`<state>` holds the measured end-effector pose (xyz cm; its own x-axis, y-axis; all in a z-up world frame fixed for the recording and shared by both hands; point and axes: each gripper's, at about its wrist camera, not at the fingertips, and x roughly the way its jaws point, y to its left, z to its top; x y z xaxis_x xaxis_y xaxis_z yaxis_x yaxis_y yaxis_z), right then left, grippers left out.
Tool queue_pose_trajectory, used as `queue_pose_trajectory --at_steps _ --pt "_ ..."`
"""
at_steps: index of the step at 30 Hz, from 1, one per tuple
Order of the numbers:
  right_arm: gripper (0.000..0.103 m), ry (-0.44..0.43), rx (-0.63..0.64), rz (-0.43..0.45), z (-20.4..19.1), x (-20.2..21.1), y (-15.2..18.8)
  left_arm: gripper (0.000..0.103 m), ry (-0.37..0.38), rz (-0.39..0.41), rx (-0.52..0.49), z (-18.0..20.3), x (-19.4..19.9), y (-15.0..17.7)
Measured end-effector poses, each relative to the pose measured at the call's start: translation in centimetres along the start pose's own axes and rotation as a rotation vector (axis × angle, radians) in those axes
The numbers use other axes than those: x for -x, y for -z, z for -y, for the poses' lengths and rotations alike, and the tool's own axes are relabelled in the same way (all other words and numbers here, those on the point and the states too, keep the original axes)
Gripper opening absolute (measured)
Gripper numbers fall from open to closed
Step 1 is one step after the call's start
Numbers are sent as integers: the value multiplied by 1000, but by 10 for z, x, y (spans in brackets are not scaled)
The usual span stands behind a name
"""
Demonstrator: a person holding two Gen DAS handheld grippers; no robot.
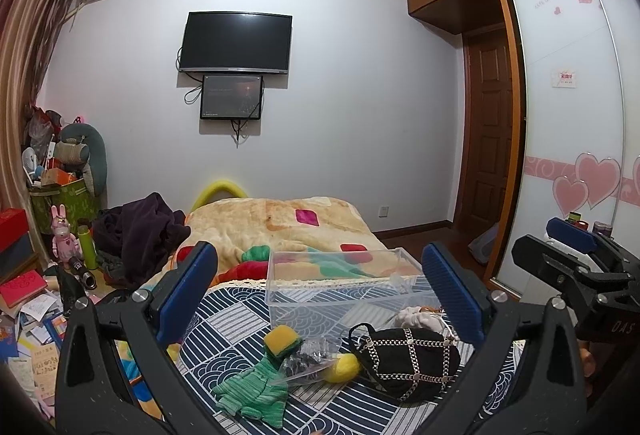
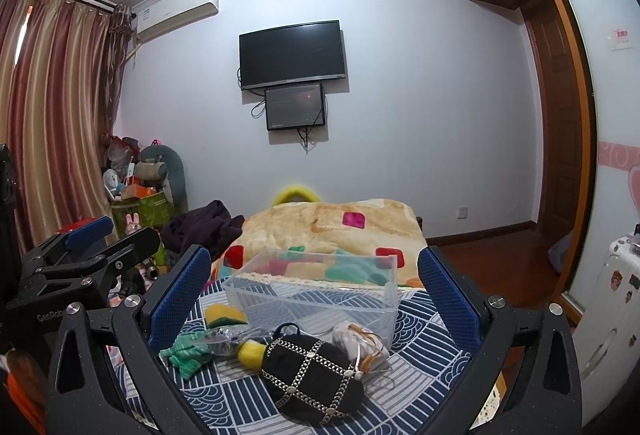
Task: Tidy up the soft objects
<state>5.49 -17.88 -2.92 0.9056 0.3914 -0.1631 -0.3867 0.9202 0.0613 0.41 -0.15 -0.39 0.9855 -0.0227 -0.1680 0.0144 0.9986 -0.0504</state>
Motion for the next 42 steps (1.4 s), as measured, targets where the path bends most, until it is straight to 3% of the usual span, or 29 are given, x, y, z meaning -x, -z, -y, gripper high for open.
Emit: queue_pose_trajectory --at_steps 16,25,30,34,38,42 --pt "103 -4 1 -12 0 -5 3 103 8 -36 6 -4 -10 4" --pt "103 -11 -82 -165 20 -39 24 103 -5 -208 20 -21 -59 36" --pt "103 32 -113 -259 33 -64 46 103 -41 -301 55 -37 -90 59" --pt "100 58 -139 -316 44 -74 58 86 -60 -354 65 -44 -107 72" --pt "94 36 -142 -358 45 -79 63 85 -30 -401 104 -49 -123 84" --pt "92 -23 -100 -383 30 -83 68 75 -27 -435 114 -50 -135 93"
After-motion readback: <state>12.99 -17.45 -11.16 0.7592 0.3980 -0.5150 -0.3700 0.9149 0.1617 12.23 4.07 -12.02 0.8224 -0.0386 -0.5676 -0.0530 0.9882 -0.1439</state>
